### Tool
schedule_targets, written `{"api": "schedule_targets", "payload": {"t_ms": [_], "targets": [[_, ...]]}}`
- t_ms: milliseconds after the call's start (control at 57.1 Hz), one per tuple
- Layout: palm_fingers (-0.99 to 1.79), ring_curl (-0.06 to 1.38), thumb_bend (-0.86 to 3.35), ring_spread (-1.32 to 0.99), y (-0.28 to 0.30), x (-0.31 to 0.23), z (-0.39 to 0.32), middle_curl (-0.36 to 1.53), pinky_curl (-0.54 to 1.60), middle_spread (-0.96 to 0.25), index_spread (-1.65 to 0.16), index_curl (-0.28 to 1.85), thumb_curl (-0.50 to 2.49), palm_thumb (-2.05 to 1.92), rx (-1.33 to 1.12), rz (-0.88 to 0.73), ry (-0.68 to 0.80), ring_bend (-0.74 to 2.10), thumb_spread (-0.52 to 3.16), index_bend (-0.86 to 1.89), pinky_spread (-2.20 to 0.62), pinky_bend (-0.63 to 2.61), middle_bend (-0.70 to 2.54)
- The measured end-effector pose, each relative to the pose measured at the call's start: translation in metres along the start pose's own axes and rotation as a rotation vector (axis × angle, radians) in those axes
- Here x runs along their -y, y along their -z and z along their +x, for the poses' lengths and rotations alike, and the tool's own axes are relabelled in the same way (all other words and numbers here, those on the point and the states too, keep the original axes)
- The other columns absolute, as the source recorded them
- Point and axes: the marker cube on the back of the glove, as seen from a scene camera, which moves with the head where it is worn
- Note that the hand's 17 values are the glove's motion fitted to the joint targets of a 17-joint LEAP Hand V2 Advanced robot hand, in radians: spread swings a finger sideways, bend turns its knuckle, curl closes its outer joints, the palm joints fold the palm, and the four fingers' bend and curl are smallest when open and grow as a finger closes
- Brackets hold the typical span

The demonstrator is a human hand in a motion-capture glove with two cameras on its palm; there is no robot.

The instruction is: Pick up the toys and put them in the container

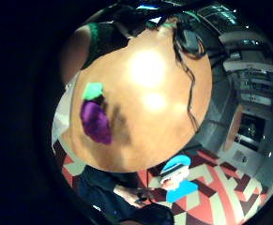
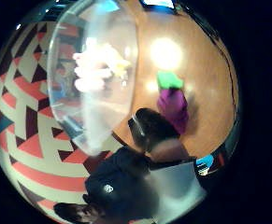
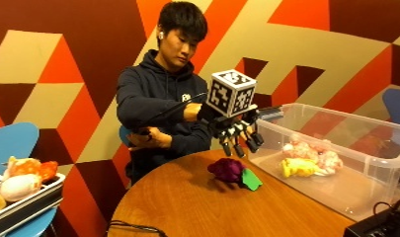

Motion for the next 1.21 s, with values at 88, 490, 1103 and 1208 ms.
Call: {"api": "schedule_targets", "payload": {"t_ms": [88, 490, 1103, 1208], "targets": [[-0.17, 0.29, -0.03, 0.04, -0.038, -0.005, -0.002, 0.26, 0.4, 0.09, -0.13, 0.33, 0.34, 0.16, -0.002, -0.075, -0.009, 0.29, 1.35, 0.09, 0.02, 0.92, 0.14], [0.95, 0.47, 0.07, -0.24, -0.106, 0.01, -0.008, 0.44, 0.4, -0.08, -0.08, 0.1, 0.34, 0.15, -0.154, -0.052, -0.09, 1.09, 1.31, 0.17, -0.34, 1.08, 0.75], [1.15, 0.54, 0.17, -0.29, 0.076, -0.011, -0.041, 0.64, 0.57, -0.15, -0.19, 0.25, 0.74, 0.64, 0.064, 0.484, 0.091, 1.29, 0.87, 0.49, -0.44, 1.26, 1.0], [1.12, 0.55, 0.16, -0.29, 0.119, -0.019, -0.074, 0.66, 0.59, -0.14, -0.2, 0.28, 0.79, 0.64, 0.087, 0.605, 0.157, 1.32, 0.81, 0.53, -0.44, 1.27, 1.03]]}}
